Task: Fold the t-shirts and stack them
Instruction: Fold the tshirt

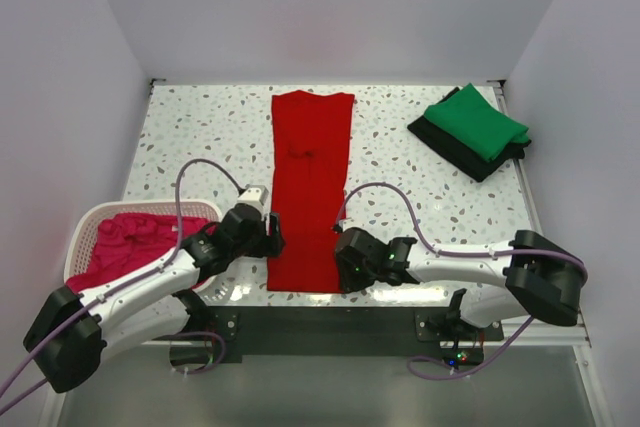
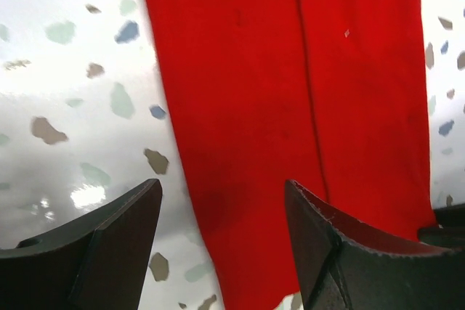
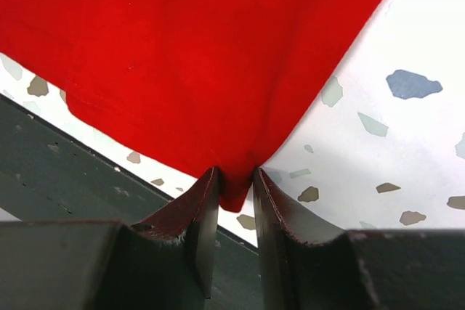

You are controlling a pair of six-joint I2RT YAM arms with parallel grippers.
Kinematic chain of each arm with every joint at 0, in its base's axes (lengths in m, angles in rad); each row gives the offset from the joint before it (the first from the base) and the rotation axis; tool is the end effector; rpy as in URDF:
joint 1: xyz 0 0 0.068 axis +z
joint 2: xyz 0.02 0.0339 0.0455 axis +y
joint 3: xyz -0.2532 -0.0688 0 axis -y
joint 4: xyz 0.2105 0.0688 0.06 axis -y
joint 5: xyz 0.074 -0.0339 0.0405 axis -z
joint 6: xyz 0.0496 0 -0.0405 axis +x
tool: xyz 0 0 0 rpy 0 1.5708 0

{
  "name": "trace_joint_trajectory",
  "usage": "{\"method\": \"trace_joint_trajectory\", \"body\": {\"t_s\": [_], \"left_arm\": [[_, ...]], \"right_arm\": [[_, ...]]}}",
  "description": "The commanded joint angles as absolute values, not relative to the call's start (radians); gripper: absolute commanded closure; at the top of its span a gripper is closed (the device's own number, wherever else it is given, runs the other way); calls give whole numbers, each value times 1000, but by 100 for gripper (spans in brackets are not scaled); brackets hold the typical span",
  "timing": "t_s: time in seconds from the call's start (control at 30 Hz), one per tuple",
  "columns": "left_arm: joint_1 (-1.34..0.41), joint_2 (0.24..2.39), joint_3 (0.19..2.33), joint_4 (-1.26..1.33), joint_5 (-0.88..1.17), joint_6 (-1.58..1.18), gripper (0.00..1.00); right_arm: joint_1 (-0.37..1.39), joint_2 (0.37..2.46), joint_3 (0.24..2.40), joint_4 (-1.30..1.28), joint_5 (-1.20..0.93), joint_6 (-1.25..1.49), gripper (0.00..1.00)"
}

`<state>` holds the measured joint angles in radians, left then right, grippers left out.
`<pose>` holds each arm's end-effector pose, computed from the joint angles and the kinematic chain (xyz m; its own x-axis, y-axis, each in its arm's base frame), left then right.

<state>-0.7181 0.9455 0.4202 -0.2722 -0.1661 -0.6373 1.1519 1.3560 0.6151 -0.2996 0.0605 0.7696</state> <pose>0.1333 -0.1056 0.1772 -0.7675 -0.1087 -0.6318 0.1310 0.9381 -0.3205 0.0940 0.2037 0.1565 -0.8779 -0.2640 -0.3995 -0.4018 0.8600 0.3145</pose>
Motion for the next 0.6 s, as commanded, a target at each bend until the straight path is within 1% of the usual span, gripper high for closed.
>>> {"method": "trace_joint_trajectory", "body": {"t_s": [0.0,0.23,0.33,0.4,0.47,0.53,0.57], "left_arm": [[-762,939,397,-299,-107,-692,27],[-870,956,393,-389,-146,-774,30],[-932,968,394,-455,-193,-842,34],[-952,959,397,-504,-235,-897,39],[-976,943,391,-520,-244,-922,45],[-995,914,385,-534,-252,-954,47],[-1000,907,379,-538,-253,-963,50]], "right_arm": [[1157,1339,637,-359,78,770,71],[1157,1321,629,-371,87,749,69],[1158,1321,623,-362,80,738,69],[1157,1318,620,-356,74,735,69],[1157,1315,609,-347,66,727,69],[1157,1304,603,-348,66,726,69],[1157,1299,600,-348,67,726,69]]}}
